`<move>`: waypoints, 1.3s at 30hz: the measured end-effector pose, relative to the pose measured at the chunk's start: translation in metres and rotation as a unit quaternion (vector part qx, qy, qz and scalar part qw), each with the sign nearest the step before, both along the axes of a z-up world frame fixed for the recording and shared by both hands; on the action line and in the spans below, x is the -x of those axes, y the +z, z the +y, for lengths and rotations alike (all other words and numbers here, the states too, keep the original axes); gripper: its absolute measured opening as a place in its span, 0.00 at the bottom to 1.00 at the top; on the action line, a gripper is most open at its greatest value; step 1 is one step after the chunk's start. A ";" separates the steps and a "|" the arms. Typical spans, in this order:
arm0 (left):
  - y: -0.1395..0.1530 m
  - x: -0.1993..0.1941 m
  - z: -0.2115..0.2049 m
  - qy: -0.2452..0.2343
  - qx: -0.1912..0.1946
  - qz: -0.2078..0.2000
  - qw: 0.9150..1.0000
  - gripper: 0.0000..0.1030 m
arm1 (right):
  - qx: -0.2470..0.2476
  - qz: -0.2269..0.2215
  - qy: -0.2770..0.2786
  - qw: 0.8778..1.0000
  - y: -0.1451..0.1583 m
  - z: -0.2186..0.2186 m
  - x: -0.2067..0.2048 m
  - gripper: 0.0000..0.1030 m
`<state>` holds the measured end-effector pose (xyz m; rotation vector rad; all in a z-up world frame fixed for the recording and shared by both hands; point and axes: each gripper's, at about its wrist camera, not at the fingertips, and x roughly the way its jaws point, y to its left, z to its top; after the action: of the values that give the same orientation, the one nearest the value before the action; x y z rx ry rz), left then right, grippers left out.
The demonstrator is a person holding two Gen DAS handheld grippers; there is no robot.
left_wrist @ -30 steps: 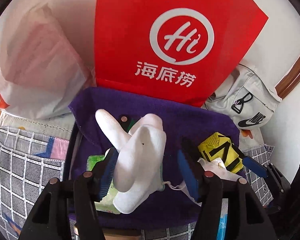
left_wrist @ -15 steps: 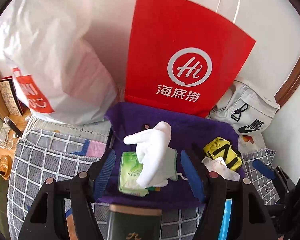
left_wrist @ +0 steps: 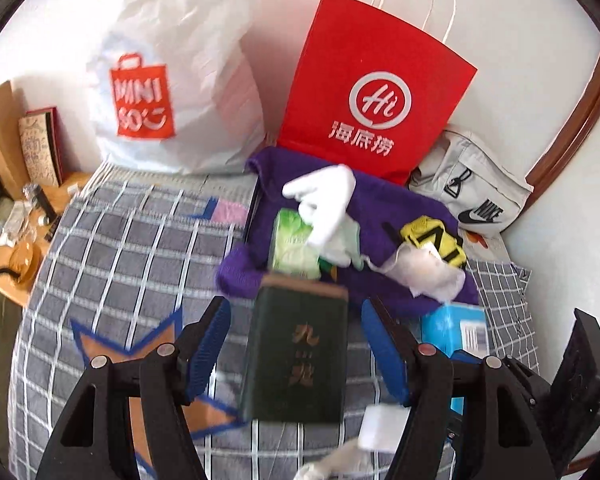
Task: Organize soft objects
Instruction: 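Move both tools back toward the white foam block and white tissue, then close the right tool on the white foam block while the left tool closes on the white tissue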
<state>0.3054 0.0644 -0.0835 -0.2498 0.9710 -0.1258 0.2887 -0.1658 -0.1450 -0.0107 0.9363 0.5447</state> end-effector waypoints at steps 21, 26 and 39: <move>-0.059 0.116 0.040 0.029 0.074 0.025 0.997 0.64 | 0.209 0.011 0.142 0.968 -0.050 0.056 0.047 0.66; -0.063 0.129 0.039 0.021 0.071 0.028 0.997 0.64 | 0.235 0.018 0.109 0.966 -0.062 0.059 0.037 0.58; -0.084 0.136 0.018 -0.002 0.055 0.043 0.998 0.64 | 0.105 -0.022 0.035 0.994 -0.006 0.031 0.095 0.58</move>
<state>0.1696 0.0821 -0.1676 -0.3565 1.0524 -0.1723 0.1934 -0.1351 -0.1512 -0.2456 0.9488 0.5064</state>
